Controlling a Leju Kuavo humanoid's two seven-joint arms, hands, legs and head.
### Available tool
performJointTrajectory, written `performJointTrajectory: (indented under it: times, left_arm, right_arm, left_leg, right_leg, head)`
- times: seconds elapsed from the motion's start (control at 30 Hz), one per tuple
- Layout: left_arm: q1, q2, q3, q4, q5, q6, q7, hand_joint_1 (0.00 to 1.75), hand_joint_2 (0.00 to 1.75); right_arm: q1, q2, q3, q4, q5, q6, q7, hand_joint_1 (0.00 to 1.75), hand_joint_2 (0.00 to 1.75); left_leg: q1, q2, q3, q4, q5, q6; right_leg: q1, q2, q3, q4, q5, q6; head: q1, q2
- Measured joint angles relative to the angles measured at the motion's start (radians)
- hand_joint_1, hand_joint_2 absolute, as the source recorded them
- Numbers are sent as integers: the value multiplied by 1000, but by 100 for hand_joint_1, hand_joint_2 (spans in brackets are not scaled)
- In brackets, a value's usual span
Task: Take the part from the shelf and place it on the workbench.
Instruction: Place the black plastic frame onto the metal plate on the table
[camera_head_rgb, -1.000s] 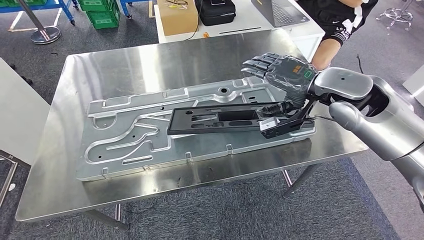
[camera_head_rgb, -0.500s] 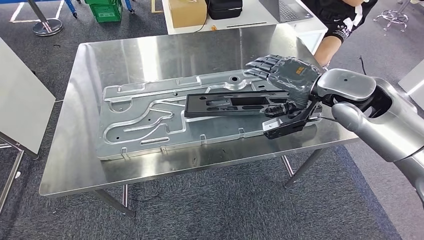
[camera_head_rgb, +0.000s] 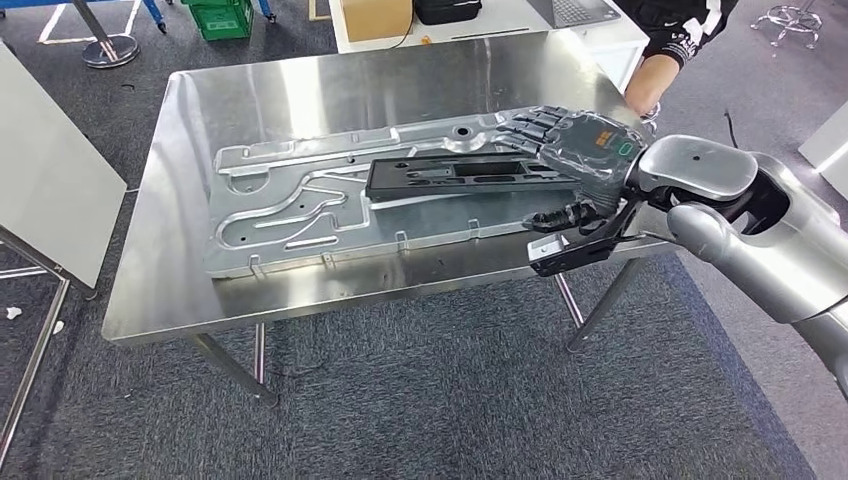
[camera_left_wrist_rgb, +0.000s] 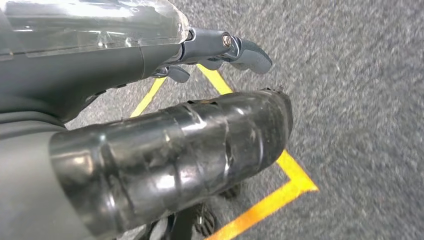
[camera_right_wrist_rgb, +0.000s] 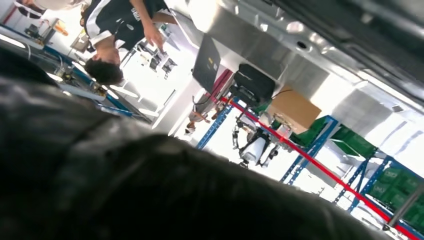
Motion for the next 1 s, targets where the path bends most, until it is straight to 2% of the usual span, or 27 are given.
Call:
performJointTrajectory:
  times: [0.03,0.07,0.1,0.17,0.2,0.23,0.27,0.33,0.37,0.4,0.43,0.47,0.5,0.53,0.57,0.6,0.67,0.7,0.73,0.77,0.83,0.87,0.9,0.93,0.97,1.0]
  left_arm:
    - [-1,0,0,0,-2,1,-3,0,0]
    - [-2,-1,0,0,-3,1,-6,0,0]
    - [-2,-2,0,0,-4,2,-7,0,0]
    - [-2,-3,0,-1,-5,3,-9,0,0]
    - [-3,-5,0,-1,-6,3,-10,0,0]
    - [-4,-6,0,-1,-5,4,-11,0,0]
    - [-6,-7,0,-1,-5,6,-12,0,0]
    - [-7,-9,0,-1,-5,11,-15,0,0]
    - [-7,-12,0,-1,-5,13,-17,0,0]
    - [-7,-14,0,-1,-5,16,-18,0,0]
    - [-7,-16,0,-1,-6,17,-19,0,0]
    - [-7,-18,0,-1,-7,18,-19,0,0]
    - [-8,-22,0,-1,-7,19,-19,0,0]
    - [-9,-25,0,-1,-8,19,-19,0,0]
    - [-9,-29,0,-1,-8,19,-20,0,0]
    - [-10,-31,0,-1,-8,19,-20,0,0]
    - [-9,-32,0,-1,-8,20,-20,0,0]
    - [-8,-33,0,-1,-8,22,-21,0,0]
    - [-8,-34,0,-1,-8,24,-21,0,0]
    - [-9,-35,0,-1,-9,27,-21,0,0]
    - [-9,-36,0,-1,-11,34,-23,0,0]
    - [-9,-36,0,-1,-12,37,-25,0,0]
    - [-10,-37,0,-1,-12,39,-27,0,0]
    - [-10,-38,0,-1,-11,40,-28,0,0]
    - [-12,-38,0,-1,-11,43,-29,0,0]
    - [-14,-39,0,-1,-11,45,-29,0,0]
  right_arm:
    - [1,-4,-2,-4,1,-1,1,0,0]
    - [2,-8,-5,-7,2,-2,2,0,0]
    - [2,-10,-8,-10,2,-2,2,0,0]
    - [4,-14,-10,-13,4,-2,4,0,0]
    - [6,-16,-10,-13,5,-2,4,0,0]
    - [6,-18,-10,-13,6,-2,5,0,0]
    - [7,-19,-10,-13,8,-2,6,0,0]
    - [6,-21,-10,-13,9,-2,8,0,0]
    - [7,-22,-10,-13,10,-1,10,0,0]
    - [7,-22,-10,-13,11,-1,10,0,0]
    - [6,-22,-10,-13,11,0,11,0,0]
    - [5,-22,-10,-13,12,0,12,0,0]
    - [3,-22,-11,-14,12,0,12,0,0]
    - [1,-22,-13,-15,12,0,12,0,0]
    - [-2,-22,-17,-16,13,0,13,0,0]
    - [-5,-22,-20,-18,13,0,13,0,0]
    - [-9,-23,-24,-20,13,1,14,0,0]
    - [-11,-23,-23,-20,13,2,14,0,0]
    - [-12,-22,-23,-21,13,3,15,0,0]
    - [-12,-22,-23,-22,14,4,15,0,0]
    - [-14,-21,-22,-25,14,7,17,0,0]
    - [-14,-21,-22,-25,15,10,18,0,0]
    - [-14,-21,-22,-25,15,11,18,0,0]
    - [-14,-20,-22,-26,15,13,18,0,0]
    - [-14,-20,-22,-26,15,14,19,0,0]
    - [-15,-20,-22,-27,15,14,19,0,0]
  left_leg:
    - [0,-1,44,-63,-7,2]
    - [-2,-2,73,-110,-21,6]
    - [-6,-4,84,-134,-33,13]
    - [-8,-2,71,-140,-21,36]
    - [-7,0,64,-141,-10,47]
    - [-6,2,54,-144,3,59]
    - [-6,5,41,-145,17,66]
    - [-10,7,7,-144,44,74]
    - [-13,8,-10,-143,57,75]
    - [-15,8,-26,-142,69,75]
    - [-18,8,-43,-141,81,75]
    - [-20,7,-56,-140,92,74]
    - [-22,6,-68,-139,103,72]
    - [-24,5,-77,-138,113,69]
    - [-24,3,-81,-140,123,64]
    - [-23,2,-83,-142,133,59]
    - [-22,1,-86,-153,154,46]
    - [-21,0,-92,-152,149,41]
    - [-21,-1,-101,-137,123,36]
    - [-20,-1,-114,-103,78,32]
    - [-17,0,-139,16,-32,25]
    - [-17,1,-146,78,-59,21]
    - [-16,1,-145,123,-59,19]
    - [-16,1,-130,140,-35,17]
    - [-16,1,-99,124,-5,18]
    - [-15,1,-49,74,12,20]
  right_leg:
    - [-1,-1,-11,9,6,7]
    - [0,-2,-18,16,11,14]
    - [1,-3,-22,18,18,21]
    - [-1,-3,-23,13,31,36]
    - [-3,-1,-28,16,21,41]
    - [-5,1,-39,38,-11,45]
    - [-6,3,-55,83,-62,47]
    - [-4,5,-87,215,-163,49]
    - [-3,6,-93,272,-183,50]
    - [-3,6,-85,303,-178,48]
    - [-2,7,-59,296,-154,44]
    - [1,9,-13,253,-129,37]
    - [5,11,48,182,-119,27]
    - [9,12,108,100,-123,19]
    - [14,13,150,39,-134,13]
    - [18,14,173,0,-146,8]
    - [19,11,167,-20,-131,1]
    - [16,9,160,-28,-117,-5]
    - [13,6,150,-35,-101,-12]
    - [10,4,137,-41,-84,-17]
    - [11,3,106,-41,-56,-22]
    - [11,2,88,-39,-44,-22]
    - [11,2,70,-36,-31,-20]
    - [11,2,50,-31,-19,-18]
    - [11,2,30,-24,-8,-15]
    - [11,2,12,-16,1,-11]
  head:
    - [1,0]
    - [1,0]
    - [1,0]
    - [2,0]
    - [2,0]
    - [2,0]
    - [2,0]
    - [3,0]
    - [3,0]
    - [3,0]
    - [3,0]
    - [3,0]
    - [2,0]
    - [2,0]
    - [2,0]
    - [2,0]
    - [3,0]
    - [2,0]
    - [2,0]
    - [2,0]
    - [1,0]
    - [1,0]
    - [1,0]
    - [1,0]
    - [1,0]
    - [1,0]
